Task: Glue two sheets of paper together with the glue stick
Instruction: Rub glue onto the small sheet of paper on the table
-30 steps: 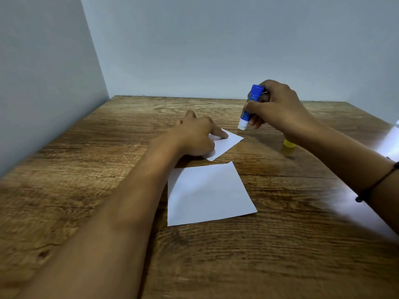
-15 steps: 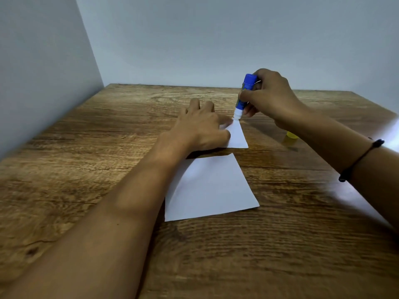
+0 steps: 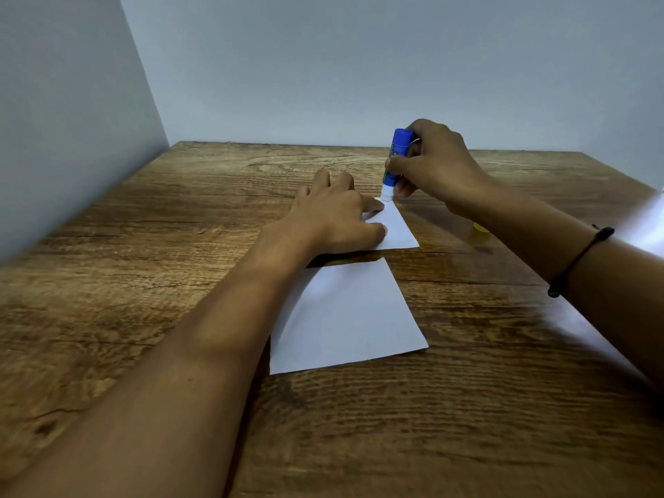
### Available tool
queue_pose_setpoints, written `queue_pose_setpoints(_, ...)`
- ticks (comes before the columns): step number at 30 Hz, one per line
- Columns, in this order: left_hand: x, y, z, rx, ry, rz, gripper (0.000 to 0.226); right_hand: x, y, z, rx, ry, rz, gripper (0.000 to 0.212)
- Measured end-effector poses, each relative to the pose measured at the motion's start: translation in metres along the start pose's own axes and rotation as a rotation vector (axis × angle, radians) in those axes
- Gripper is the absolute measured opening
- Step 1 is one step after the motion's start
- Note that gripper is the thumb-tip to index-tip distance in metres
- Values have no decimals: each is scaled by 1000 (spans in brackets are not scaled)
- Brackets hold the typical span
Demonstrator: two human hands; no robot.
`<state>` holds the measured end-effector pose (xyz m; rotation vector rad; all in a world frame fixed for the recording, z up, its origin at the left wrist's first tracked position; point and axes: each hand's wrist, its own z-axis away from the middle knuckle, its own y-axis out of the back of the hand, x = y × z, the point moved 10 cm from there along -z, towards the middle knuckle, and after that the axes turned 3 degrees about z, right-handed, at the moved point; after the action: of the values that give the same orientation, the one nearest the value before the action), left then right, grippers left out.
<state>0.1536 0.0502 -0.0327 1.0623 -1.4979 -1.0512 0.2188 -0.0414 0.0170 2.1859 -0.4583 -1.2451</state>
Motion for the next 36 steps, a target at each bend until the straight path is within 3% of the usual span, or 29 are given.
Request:
queue_pose_setpoints(7, -1, -1, 0, -7, 9, 4, 50, -12, -1, 3, 27, 48, 151, 31)
queue_pose_setpoints(36, -6, -5, -2, 9, 55, -4, 50, -24, 17, 59, -94, 51, 109, 17)
